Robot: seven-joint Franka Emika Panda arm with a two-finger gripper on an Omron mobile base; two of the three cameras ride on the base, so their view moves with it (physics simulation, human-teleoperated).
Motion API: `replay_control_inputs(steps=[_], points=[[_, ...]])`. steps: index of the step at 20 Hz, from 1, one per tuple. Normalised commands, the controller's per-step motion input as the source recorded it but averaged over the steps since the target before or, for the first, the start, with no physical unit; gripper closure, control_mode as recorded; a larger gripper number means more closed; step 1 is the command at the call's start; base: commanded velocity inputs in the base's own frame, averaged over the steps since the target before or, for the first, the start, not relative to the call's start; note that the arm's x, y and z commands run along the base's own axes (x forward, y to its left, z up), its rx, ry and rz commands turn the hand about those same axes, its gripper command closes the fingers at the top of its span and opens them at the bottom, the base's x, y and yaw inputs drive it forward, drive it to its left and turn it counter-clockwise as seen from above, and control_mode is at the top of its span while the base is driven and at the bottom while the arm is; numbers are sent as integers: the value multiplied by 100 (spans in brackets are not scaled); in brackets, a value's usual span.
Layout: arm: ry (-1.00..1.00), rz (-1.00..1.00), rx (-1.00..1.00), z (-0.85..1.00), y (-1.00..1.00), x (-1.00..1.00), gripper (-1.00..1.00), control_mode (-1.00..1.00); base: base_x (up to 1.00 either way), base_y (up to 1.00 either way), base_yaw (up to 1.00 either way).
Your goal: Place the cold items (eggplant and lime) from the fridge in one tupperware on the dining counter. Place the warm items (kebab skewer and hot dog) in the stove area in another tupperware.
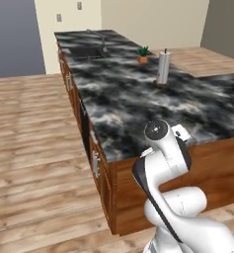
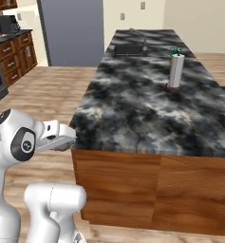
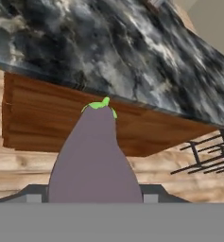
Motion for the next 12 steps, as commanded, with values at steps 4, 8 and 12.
replay_control_inputs(steps=[4,8,12], points=[[0,0,0,0,0,0,100,100,50,-100,-5],[0,0,0,0,0,0,100,100,49,-100,-2],[0,0,0,0,0,0,100,100,45,-100,0]])
